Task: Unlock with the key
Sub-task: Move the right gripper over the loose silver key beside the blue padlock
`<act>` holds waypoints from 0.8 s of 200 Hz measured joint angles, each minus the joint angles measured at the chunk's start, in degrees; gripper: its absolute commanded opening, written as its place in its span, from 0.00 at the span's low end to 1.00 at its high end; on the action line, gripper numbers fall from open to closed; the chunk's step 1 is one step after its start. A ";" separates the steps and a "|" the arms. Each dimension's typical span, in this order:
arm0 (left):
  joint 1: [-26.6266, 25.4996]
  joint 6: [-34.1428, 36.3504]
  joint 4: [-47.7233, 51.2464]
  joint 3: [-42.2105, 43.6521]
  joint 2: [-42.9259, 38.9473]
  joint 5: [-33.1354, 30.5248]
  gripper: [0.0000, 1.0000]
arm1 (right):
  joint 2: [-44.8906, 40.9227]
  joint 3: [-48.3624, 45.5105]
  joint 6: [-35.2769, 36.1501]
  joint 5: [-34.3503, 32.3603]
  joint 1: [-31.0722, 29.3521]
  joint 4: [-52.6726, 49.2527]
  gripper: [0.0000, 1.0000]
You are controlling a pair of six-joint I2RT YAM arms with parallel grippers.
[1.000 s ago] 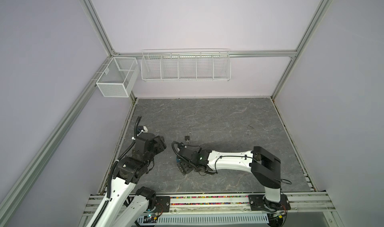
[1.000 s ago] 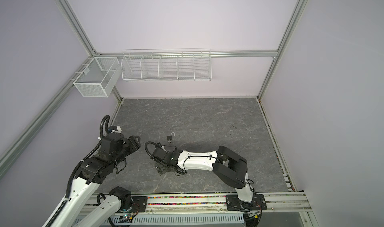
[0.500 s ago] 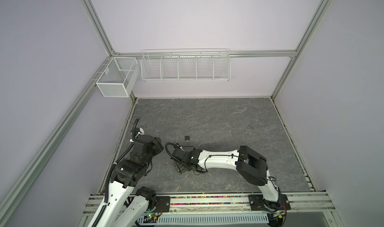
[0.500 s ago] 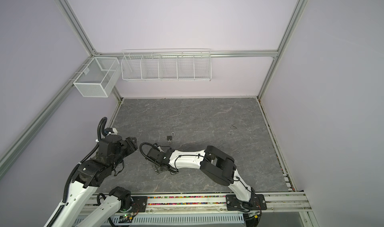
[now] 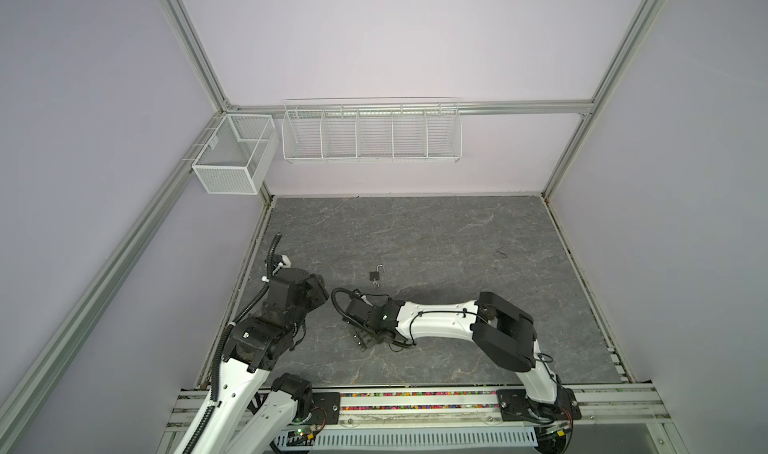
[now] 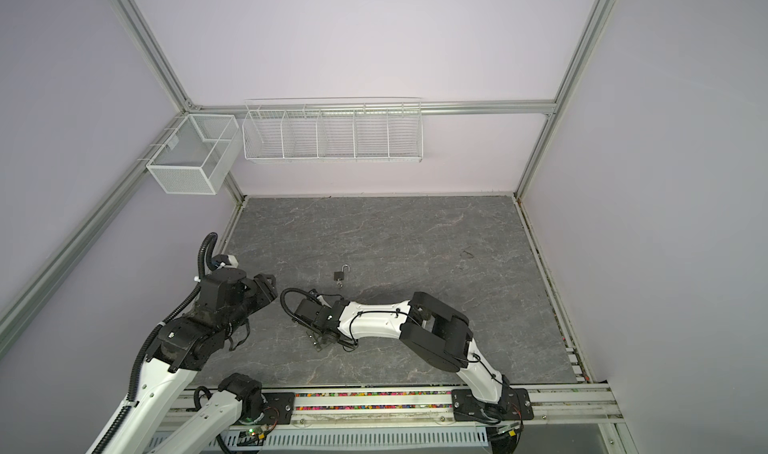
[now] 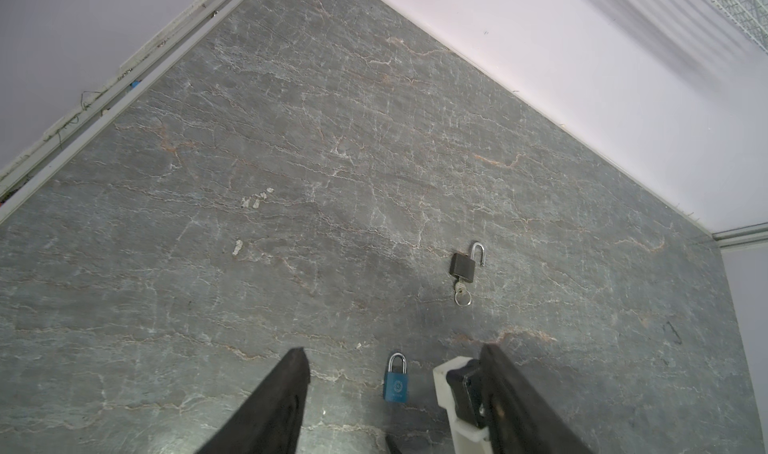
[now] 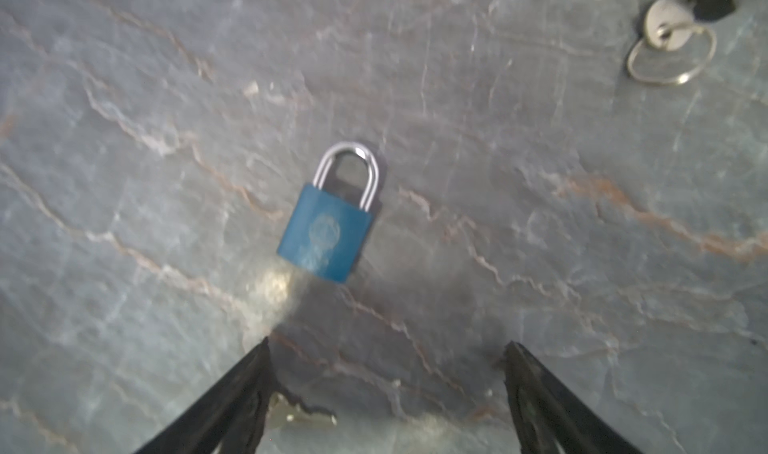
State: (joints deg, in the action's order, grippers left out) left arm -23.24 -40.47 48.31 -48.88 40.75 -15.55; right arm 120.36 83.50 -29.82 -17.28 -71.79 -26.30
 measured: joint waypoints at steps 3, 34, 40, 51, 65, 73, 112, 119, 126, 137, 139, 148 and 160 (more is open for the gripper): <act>0.00 0.00 0.00 -0.07 0.22 0.20 0.65 | -0.44 -0.61 0.09 0.11 0.00 0.02 0.88; 0.00 -0.02 -0.83 -0.11 2.08 2.75 0.65 | -4.50 -6.05 1.36 1.73 0.02 -0.24 0.89; 0.00 -0.02 -1.05 -0.11 2.25 3.23 0.65 | -5.25 -7.08 1.66 1.95 0.02 -0.22 0.89; 0.00 -0.02 -1.49 -0.11 2.34 4.09 0.64 | -6.73 -8.98 2.27 2.21 0.02 -0.24 0.89; 0.00 -0.04 -2.16 -0.11 2.32 5.18 0.64 | -8.57 -11.19 2.89 2.58 0.09 -0.81 0.88; 0.00 -0.07 -2.60 -0.11 2.32 5.53 0.64 | -9.46 -12.17 3.26 2.84 0.09 -1.38 0.88; 0.00 -1.11 -3.48 -0.09 2.12 6.01 0.64 | -10.51 -12.72 5.62 5.05 0.09 -2.34 0.89; 0.00 -1.14 -3.48 -0.09 1.86 5.97 0.64 | -10.71 -12.81 5.95 5.35 0.07 -2.29 0.89; 0.00 -1.11 -3.48 -0.09 1.53 5.95 0.64 | -11.19 -12.94 6.14 5.60 0.07 -2.27 0.89; 0.00 -1.07 -3.45 -0.09 1.31 5.84 0.64 | -12.17 -13.00 6.49 5.70 0.07 -2.40 0.89; 0.00 -1.07 -3.45 -0.09 1.31 5.81 0.64 | -12.37 -13.00 6.58 5.73 0.07 -2.38 0.89; 0.00 -1.07 -3.41 -0.09 1.33 5.75 0.64 | -13.11 -12.96 7.19 5.68 0.07 -2.29 0.90; 0.00 -1.07 -3.39 -0.09 1.42 5.75 0.64 | -13.64 -12.79 8.22 5.73 0.07 -2.25 0.90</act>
State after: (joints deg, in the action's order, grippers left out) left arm -23.24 -41.54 44.93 -48.97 42.17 -9.80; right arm 106.72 70.72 -21.61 -11.55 -71.72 -28.56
